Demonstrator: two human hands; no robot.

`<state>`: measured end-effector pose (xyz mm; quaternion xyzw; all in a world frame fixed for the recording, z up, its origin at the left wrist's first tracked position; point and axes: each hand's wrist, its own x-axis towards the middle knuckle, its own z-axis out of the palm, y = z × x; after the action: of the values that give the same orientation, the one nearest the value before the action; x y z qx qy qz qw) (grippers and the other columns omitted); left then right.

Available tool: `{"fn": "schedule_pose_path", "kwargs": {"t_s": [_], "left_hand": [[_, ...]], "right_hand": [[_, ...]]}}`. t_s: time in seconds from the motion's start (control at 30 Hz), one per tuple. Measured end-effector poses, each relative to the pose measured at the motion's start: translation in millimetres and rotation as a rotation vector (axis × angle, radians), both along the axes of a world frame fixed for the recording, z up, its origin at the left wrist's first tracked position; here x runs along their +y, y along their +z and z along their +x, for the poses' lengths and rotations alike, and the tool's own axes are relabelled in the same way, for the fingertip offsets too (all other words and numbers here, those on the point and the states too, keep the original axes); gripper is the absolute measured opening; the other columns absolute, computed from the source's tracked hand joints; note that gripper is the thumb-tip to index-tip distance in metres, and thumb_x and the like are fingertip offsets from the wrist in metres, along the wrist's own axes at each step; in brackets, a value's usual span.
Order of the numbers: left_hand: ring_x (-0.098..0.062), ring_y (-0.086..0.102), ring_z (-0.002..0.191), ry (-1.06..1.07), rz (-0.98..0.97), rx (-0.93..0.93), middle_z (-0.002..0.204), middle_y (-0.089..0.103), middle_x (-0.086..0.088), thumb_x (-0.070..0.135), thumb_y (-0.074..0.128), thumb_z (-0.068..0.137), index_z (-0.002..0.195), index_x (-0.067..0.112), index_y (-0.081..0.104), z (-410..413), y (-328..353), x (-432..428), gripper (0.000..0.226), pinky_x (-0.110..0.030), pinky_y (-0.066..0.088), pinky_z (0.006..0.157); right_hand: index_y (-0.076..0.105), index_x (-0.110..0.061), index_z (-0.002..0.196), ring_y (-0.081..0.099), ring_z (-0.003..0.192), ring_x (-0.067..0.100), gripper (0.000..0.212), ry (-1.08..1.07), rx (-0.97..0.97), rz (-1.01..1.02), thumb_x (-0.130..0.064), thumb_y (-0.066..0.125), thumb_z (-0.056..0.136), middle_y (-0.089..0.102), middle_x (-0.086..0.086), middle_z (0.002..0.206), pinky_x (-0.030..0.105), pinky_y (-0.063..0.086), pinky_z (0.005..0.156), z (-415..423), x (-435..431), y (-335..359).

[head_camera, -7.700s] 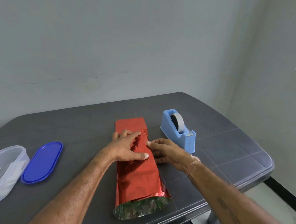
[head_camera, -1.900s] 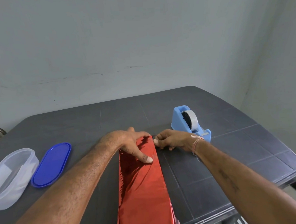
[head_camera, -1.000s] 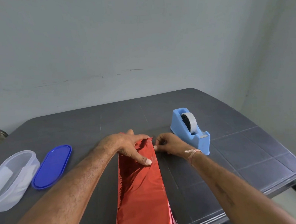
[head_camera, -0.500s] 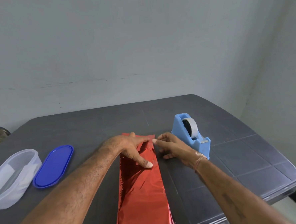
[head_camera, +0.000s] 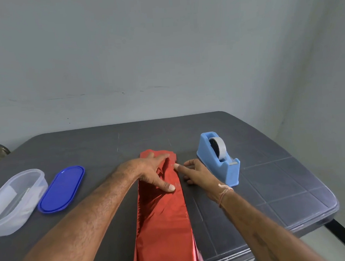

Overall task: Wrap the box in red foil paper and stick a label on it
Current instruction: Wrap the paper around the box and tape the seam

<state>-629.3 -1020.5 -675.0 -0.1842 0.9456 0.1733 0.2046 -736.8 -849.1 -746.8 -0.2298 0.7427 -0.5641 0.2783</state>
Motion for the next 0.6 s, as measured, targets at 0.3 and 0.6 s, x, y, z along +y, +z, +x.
{"fn": "schedule_pose_path", "kwargs": {"t_s": [0.3,0.6], "left_hand": [[-0.023,0.043,0.133,0.228,-0.04,0.467,0.143,0.036,-0.002,0.07,0.086,0.057,0.145,0.029,0.035,41,-24,19,0.11,-0.043,0.046,0.105],[-0.024,0.066,0.106,0.567,0.205,0.574,0.131,0.05,-0.002,0.091,0.071,0.042,0.142,0.024,0.038,66,-45,32,0.125,-0.042,0.056,0.095]], "right_hand": [[0.058,-0.005,0.11,0.065,0.077,0.018,0.043,0.027,-0.194,-0.112,-0.041,0.075,0.092,0.068,0.01,0.091,0.032,0.058,0.07,38,10,2],[0.065,-0.009,0.101,0.062,0.066,0.011,0.036,0.013,-0.197,-0.071,-0.042,0.076,0.091,0.068,0.0,0.077,0.024,0.054,0.061,58,14,11]]}}
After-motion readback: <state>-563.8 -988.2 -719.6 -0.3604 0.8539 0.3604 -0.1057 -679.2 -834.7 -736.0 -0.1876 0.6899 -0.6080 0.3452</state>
